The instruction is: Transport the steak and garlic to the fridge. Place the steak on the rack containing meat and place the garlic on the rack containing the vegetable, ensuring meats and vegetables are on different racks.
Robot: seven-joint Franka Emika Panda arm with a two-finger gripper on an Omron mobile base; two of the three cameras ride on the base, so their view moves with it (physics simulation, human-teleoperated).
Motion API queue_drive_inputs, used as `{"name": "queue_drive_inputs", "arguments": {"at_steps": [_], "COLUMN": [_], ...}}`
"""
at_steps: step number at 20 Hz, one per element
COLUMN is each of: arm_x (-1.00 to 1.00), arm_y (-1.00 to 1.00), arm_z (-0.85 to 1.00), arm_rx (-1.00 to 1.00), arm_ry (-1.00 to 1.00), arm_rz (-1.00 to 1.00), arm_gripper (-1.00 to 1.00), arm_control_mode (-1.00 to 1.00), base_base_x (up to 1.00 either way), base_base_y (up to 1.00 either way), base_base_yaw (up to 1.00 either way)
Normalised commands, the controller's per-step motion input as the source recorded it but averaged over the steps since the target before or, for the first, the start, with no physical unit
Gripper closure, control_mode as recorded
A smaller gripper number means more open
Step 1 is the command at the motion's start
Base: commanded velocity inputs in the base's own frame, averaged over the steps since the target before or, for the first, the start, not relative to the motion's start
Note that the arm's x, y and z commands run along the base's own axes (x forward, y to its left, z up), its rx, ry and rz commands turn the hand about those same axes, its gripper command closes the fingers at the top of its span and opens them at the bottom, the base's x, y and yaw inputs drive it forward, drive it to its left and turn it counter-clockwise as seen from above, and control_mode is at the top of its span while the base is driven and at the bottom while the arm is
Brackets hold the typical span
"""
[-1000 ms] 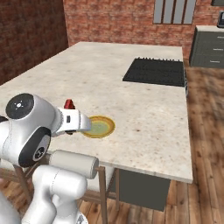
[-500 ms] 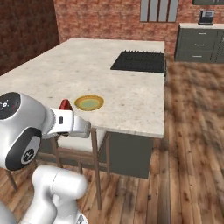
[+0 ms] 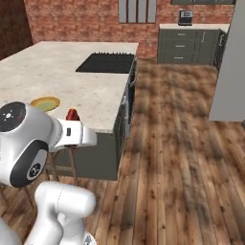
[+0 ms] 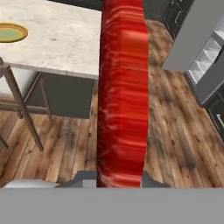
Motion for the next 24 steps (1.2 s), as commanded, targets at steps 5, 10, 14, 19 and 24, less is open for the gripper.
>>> {"name": "queue_drive_inputs", "arguments": {"at_steps": [5,10,14,19,24], "arm_x": [0.00,0.00,0.00,0.00,0.00], "arm_y": [0.00,0.00,0.00,0.00,0.00], "arm_z": [0.00,0.00,0.00,0.00,0.00], "arm_rx": [0.00,0.00,0.00,0.00,0.00], "arm_ry": [0.00,0.00,0.00,0.00,0.00], "arm_rz": [0.00,0.00,0.00,0.00,0.00], "arm_gripper": [1.00,1.00,1.00,1.00,1.00], "arm_control_mode": [1.00,1.00,1.00,1.00,1.00], "base_base_x": [0.05,0.76,1.00,1.00,1.00], "base_base_y": [-1.00,-0.58,-0.05,0.10,-0.09], "base_base_yaw": [-0.50,-0.56,-0.43,-0.34,-0.18]}}
